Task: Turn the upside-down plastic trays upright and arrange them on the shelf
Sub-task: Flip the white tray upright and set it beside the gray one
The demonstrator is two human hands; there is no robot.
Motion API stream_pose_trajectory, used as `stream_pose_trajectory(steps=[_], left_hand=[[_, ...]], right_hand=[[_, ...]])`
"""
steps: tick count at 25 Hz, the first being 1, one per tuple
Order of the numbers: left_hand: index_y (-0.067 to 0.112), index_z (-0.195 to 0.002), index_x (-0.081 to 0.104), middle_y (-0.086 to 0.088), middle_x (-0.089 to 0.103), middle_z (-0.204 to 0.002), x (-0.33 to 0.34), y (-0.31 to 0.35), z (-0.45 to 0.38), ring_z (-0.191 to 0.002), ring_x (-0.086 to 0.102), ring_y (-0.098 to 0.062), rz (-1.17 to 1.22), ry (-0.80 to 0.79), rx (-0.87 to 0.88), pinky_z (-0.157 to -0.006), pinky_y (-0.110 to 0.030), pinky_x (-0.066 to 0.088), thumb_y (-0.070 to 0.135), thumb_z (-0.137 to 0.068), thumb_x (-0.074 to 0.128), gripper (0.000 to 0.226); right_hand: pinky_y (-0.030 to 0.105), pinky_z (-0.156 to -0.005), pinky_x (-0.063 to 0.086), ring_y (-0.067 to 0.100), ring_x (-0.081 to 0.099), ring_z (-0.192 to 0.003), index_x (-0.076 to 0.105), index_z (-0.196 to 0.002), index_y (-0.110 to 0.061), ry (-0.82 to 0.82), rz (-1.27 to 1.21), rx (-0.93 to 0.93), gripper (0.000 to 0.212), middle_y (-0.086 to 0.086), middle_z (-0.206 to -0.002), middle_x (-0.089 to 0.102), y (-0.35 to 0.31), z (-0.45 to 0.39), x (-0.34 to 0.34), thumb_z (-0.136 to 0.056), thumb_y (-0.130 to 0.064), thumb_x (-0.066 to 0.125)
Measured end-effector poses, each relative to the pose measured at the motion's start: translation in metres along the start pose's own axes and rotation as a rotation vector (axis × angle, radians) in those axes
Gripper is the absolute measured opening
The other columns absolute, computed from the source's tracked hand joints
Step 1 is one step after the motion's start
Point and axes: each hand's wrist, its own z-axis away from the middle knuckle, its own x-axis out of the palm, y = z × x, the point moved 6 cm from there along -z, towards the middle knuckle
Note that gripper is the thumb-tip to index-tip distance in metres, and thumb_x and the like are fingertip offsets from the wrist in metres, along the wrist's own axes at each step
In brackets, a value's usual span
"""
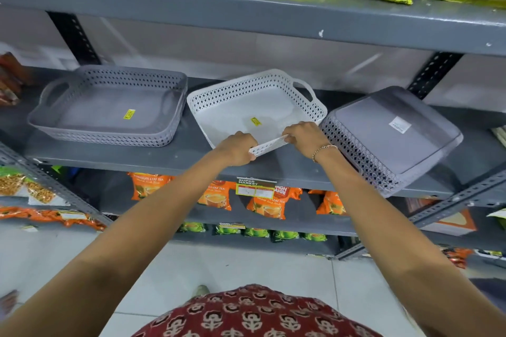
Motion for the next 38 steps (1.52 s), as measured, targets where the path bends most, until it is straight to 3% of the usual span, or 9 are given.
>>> stream_pose_trajectory(steps=[5,11,18,22,26,33,38], left_hand=[[0.010,-0.109,0.066,-0.017,0.063,-0.114,-0.011,-0.047,0.012,-0.110,0.054,-0.034,-0.016,-0.056,0.030,-0.086,-0.038,0.046,0.020,-0.091,0.057,0.022],[0.015,-0.132,0.055,-0.015,0.053,-0.137,-0.025,-0.085,0.023,-0.129,0.044,-0.032,-0.049,-0.069,0.042,-0.102,-0.041,0.043,0.019,-0.094,0.055,0.038],[0.019,-0.129,0.058,-0.015,0.057,-0.132,-0.029,-0.106,0.032,-0.121,0.051,-0.032,-0.087,-0.055,0.102,-0.096,-0.043,0.048,0.020,-0.094,0.055,0.036],[0.017,-0.128,0.058,-0.011,0.060,-0.131,-0.034,-0.099,0.036,-0.119,0.054,-0.029,-0.045,-0.031,0.176,-0.096,-0.040,0.048,0.018,-0.093,0.056,0.035],[0.016,-0.131,0.055,-0.002,0.062,-0.132,-0.045,-0.060,0.033,-0.125,0.053,-0.022,0.123,0.042,0.287,-0.107,-0.036,0.041,0.027,-0.094,0.057,0.039],[0.022,-0.133,0.052,0.001,0.058,-0.137,-0.034,0.060,0.005,-0.128,0.049,-0.023,0.165,0.213,0.384,-0.108,-0.038,0.039,0.028,-0.095,0.053,0.039],[0.018,-0.142,0.041,-0.005,0.043,-0.150,0.000,0.170,-0.024,-0.139,0.038,-0.025,0.192,0.264,0.427,-0.114,-0.039,0.033,0.023,-0.092,0.057,0.052]], right_hand=[[0.038,-0.088,0.039,0.033,0.059,-0.100,0.061,-0.109,-0.014,0.031,0.046,0.003,0.024,0.011,-0.106,0.071,-0.040,0.001,0.010,-0.093,-0.009,0.044],[0.038,-0.086,0.040,0.033,0.060,-0.101,0.061,-0.108,-0.014,0.059,0.055,0.043,0.025,0.013,-0.104,0.071,-0.081,0.001,0.016,-0.091,-0.005,0.045],[0.040,-0.088,0.044,0.034,0.058,-0.106,0.058,-0.117,-0.016,0.033,0.018,0.098,0.028,0.016,-0.110,0.069,-0.105,0.003,0.016,-0.094,-0.010,0.044],[0.042,-0.091,0.046,0.030,0.057,-0.109,0.060,-0.117,-0.015,0.083,-0.145,0.113,0.026,0.010,-0.115,0.068,-0.104,0.014,0.005,-0.094,-0.018,0.047],[0.041,-0.087,0.053,0.024,0.063,-0.103,0.066,-0.109,-0.016,0.304,-0.297,0.206,0.022,0.003,-0.110,0.072,-0.078,0.037,-0.023,-0.093,-0.021,0.051],[0.039,-0.079,0.057,0.027,0.067,-0.089,0.070,-0.100,-0.013,0.554,-0.395,0.365,0.019,0.010,-0.100,0.074,0.014,0.106,-0.047,-0.091,-0.018,0.054],[0.018,-0.083,0.043,0.014,0.060,-0.093,0.068,-0.101,-0.004,0.790,-0.683,0.600,0.019,0.009,-0.106,0.071,0.118,0.190,-0.047,-0.092,-0.013,0.054]])
